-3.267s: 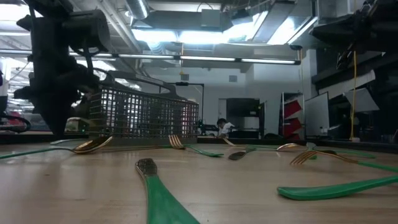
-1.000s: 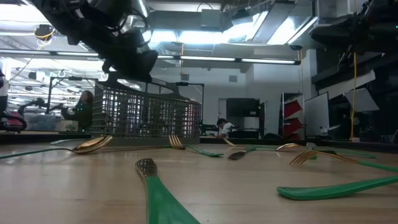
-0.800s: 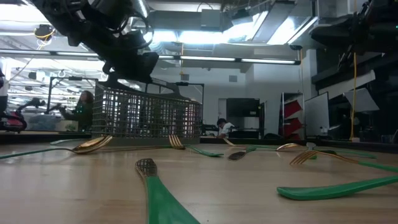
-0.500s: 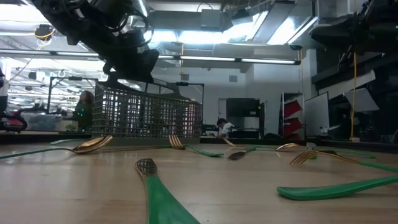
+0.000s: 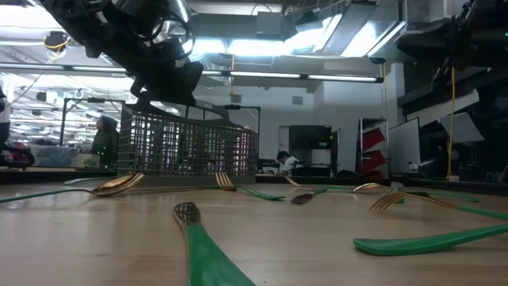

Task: Sort silverware
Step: Put the middle left green-gold fork into the silverware basket, then put the top green-gold fork into the silverware basket

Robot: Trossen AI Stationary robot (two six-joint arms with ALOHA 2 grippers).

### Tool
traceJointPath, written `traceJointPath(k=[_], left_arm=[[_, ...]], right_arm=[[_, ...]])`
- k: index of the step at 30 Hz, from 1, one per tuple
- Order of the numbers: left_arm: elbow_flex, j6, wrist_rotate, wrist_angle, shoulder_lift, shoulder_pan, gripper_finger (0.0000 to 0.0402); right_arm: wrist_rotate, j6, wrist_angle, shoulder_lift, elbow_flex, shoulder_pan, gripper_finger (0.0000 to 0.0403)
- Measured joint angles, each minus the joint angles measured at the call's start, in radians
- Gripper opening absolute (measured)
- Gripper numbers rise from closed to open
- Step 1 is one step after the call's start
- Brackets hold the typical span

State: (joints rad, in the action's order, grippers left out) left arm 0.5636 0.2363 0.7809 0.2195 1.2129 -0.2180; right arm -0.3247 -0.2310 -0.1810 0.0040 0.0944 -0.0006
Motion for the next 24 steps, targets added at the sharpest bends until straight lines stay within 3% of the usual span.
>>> traceJointPath(k=[3,12,24], left_arm=[[0.0,0.011,0.0,0.0,0.0,-0.001,0.0039],[0.0,0.04,0.0,0.0,-0.004,0.012,0.0122],[0.0,0.057,-0.002,-0.001,-0.191,0.084,0.0131]], right_arm=[[0.0,0.0,0.0,0.0,0.0,0.0,0.0033],[0.0,0.0,-0.003,0.0,0.0,0.0,0.0033],[-0.074,0.004,0.005,0.063,0.125,0.0,0.0033]])
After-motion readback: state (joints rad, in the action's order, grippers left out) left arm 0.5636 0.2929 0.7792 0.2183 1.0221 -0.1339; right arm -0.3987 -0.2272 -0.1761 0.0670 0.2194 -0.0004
